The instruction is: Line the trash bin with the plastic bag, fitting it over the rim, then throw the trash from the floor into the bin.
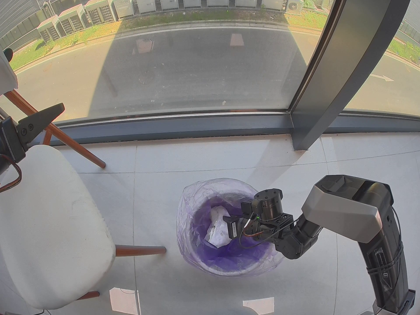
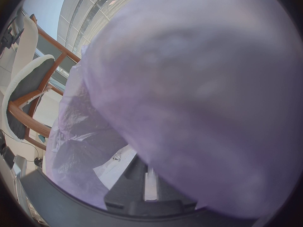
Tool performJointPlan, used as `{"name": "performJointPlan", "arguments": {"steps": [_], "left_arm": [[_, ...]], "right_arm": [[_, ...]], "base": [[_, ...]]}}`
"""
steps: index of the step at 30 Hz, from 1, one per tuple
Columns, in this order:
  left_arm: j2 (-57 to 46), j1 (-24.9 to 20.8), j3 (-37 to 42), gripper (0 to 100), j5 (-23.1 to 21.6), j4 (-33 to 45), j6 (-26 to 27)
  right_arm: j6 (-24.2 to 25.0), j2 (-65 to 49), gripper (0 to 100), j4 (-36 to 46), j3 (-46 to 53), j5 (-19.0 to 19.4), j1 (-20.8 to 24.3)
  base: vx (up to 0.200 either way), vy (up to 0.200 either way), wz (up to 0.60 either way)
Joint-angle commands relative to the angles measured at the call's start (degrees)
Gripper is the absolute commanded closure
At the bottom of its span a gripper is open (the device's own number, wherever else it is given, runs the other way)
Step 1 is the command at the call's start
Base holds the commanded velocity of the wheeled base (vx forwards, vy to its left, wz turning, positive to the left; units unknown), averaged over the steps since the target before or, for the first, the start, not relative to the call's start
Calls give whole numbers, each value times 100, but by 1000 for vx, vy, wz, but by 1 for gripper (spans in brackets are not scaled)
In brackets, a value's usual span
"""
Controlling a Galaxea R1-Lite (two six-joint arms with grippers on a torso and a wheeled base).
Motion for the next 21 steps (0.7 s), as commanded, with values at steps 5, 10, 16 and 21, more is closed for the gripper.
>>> {"name": "performJointPlan", "arguments": {"steps": [5, 10, 16, 21], "left_arm": [[-32, -2, 80, 0, 10, -12, -1], [-41, 7, 97, 0, 1, -12, -1], [-58, 7, 106, 0, -17, -21, -10], [-375, 121, 299, 0, -17, -21, -10]], "right_arm": [[-82, 2, 100, -26, -1, 15, -1], [-100, -305, 0, -96, 43, 59, 35], [-47, -1175, 0, -369, 729, 77, 61], [-12, -2520, 0, -369, 1573, 94, -1]], "base": [[0, 0, 0], [0, 0, 0], [0, 0, 0], [0, 0, 0]]}}
